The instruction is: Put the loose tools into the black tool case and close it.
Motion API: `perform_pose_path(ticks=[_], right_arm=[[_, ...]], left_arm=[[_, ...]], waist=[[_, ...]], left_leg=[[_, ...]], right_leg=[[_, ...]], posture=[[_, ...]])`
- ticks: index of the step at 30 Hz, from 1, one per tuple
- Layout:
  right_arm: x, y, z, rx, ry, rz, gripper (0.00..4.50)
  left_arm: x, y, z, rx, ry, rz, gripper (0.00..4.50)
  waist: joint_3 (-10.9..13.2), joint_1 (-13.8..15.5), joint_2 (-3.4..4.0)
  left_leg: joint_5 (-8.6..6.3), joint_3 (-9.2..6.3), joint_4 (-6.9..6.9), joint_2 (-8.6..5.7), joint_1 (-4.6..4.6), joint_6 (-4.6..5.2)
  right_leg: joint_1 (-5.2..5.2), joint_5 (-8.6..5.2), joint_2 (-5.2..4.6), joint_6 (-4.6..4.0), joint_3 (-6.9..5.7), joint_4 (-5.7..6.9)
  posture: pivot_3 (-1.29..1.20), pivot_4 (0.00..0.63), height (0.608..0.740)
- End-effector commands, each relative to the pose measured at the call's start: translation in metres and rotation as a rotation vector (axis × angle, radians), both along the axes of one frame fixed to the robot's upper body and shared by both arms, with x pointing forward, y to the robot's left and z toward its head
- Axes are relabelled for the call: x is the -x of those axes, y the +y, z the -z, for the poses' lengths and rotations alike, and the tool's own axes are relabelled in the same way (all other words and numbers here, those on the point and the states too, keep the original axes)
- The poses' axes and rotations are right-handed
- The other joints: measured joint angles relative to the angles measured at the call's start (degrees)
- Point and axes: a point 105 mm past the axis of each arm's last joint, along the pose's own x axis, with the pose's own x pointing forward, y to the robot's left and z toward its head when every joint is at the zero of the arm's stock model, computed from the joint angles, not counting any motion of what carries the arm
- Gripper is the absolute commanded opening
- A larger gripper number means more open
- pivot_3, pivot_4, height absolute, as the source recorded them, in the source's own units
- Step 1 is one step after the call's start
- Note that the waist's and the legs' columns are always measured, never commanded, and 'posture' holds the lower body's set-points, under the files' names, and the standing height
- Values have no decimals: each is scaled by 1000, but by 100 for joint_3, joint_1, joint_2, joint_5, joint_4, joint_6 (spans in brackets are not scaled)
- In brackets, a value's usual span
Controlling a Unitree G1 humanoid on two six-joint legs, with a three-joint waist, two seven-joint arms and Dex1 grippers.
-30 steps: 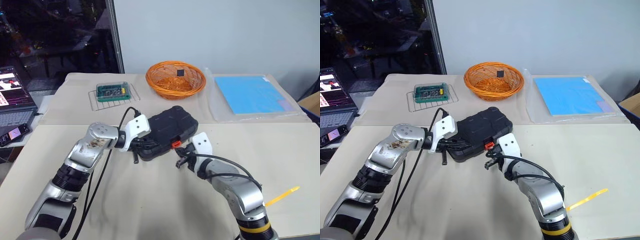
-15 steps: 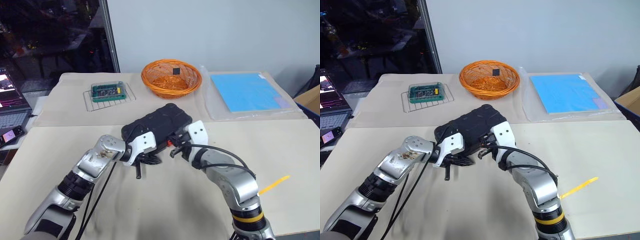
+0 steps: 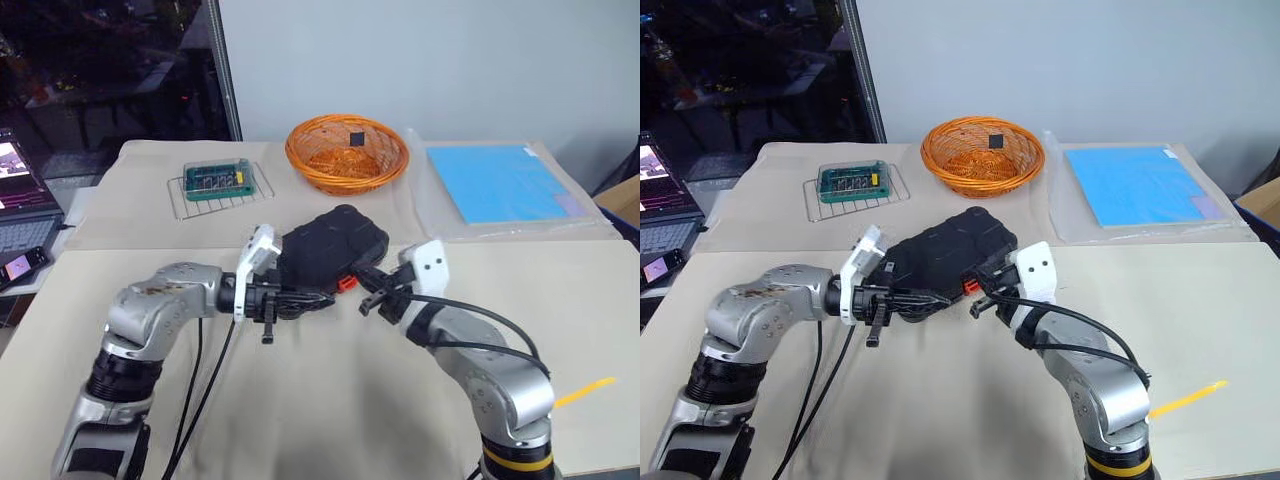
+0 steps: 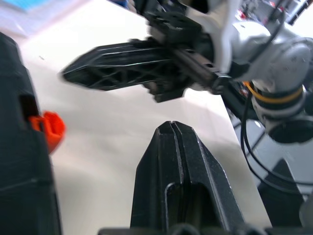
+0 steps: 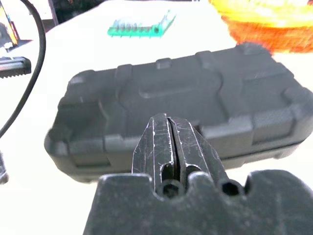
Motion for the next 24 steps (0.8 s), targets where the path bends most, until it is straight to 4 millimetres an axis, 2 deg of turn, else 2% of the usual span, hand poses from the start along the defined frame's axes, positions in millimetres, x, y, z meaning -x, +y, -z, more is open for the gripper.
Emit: perform_pose_path(ticks=[1,2,5,8,11,15,24], right_arm=[[1,-15,9,60,36,75,91],[1,-16,11,73,43,76,91],[2,-17,24,112,88,82,91],[0,-17,33,144,117,87,91],[-3,-14,38,164,128,78,91],[-9,-6,39,171,127,59,91],[-24,12,36,176,108,17,91]], left_arm=[[-37,7,-1,-90,-130,-214,0],[-39,7,0,-99,-149,-222,0],[-54,13,19,-239,-187,-271,0],[-51,16,36,-349,-190,-224,0],[-49,15,46,-401,-180,-200,0],[-47,12,49,-418,-180,-181,0],[-43,12,55,-439,-159,-172,0]], waist=[[6,26,-9],[7,26,-10],[7,25,-10],[7,5,-10],[6,-7,-10],[6,-4,-10],[6,-5,-11]], left_leg=[[0,-3,3,-1,1,1],[1,-2,5,-1,0,1],[4,0,5,-1,2,0],[7,-1,4,2,2,-7],[8,3,4,3,10,-8],[7,4,4,3,28,-6],[6,10,6,1,42,-5]], right_leg=[[2,1,0,-2,-2,3],[1,4,2,-5,-1,5],[-1,16,4,-21,2,7],[-4,23,10,-36,2,9],[-1,22,10,-37,7,14],[9,4,9,-8,13,20],[11,6,8,-18,26,45]], posture=[[0,150,740],[0,150,740],[0,150,740],[0,150,740],[0,150,740],[0,150,740],[0,150,740]])
